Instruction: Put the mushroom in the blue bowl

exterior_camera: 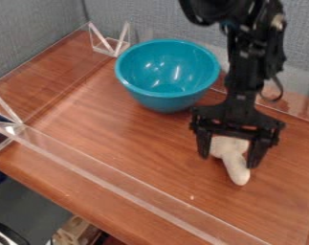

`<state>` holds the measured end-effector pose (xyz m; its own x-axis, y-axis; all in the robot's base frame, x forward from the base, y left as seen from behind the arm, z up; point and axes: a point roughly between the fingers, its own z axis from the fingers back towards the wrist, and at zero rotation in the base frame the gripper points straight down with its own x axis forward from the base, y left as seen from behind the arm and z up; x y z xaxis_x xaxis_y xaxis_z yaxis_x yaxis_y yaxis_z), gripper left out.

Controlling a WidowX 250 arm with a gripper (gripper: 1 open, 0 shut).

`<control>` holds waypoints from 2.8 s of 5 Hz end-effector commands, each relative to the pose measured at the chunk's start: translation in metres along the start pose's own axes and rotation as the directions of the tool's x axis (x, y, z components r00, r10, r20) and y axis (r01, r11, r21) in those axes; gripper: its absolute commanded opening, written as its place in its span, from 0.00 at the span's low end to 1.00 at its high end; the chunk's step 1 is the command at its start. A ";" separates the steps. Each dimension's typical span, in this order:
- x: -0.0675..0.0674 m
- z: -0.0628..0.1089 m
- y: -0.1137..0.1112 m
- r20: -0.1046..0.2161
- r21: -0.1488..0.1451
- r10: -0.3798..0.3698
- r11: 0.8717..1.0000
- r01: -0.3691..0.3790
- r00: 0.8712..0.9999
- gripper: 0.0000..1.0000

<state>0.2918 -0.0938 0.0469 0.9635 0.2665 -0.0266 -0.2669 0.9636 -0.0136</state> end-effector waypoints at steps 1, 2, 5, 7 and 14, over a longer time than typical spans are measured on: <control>0.005 0.000 -0.007 0.025 -0.020 0.022 1.000 -0.021 0.999 1.00; 0.007 -0.010 -0.009 0.017 -0.016 0.038 0.999 -0.038 0.999 1.00; 0.007 -0.007 -0.009 0.023 -0.002 0.032 0.999 -0.032 0.999 1.00; 0.003 0.003 -0.008 0.039 -0.002 0.021 1.000 -0.020 0.999 0.00; 0.007 0.016 -0.004 0.064 -0.010 -0.014 1.000 0.014 0.998 0.00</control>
<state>0.2875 -0.0950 0.0364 0.9684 0.2463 -0.0401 -0.2454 0.9691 0.0256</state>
